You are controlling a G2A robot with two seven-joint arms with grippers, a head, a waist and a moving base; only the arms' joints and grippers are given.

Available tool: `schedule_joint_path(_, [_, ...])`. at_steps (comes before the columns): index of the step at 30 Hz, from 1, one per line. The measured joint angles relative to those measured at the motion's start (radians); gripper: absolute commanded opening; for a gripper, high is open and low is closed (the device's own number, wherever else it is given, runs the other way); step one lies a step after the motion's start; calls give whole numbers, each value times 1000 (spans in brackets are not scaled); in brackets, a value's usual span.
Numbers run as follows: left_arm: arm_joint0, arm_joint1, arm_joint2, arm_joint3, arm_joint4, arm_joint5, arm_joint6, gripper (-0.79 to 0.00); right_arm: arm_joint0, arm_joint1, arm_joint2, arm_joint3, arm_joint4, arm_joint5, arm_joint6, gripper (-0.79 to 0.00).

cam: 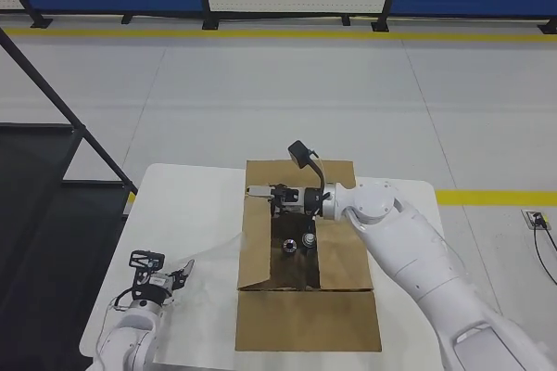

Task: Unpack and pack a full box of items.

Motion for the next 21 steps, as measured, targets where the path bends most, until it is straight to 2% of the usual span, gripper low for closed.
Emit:
schedule_joint_path(9, [-4, -5, -16, 28, -13, 0, 8, 0, 3, -26, -24, -36, -12, 44, -52, 0])
schedule_joint_path(21, [16, -9, -56, 41, -37, 8, 31, 0, 33, -85, -98, -63, -61, 109, -157, 0])
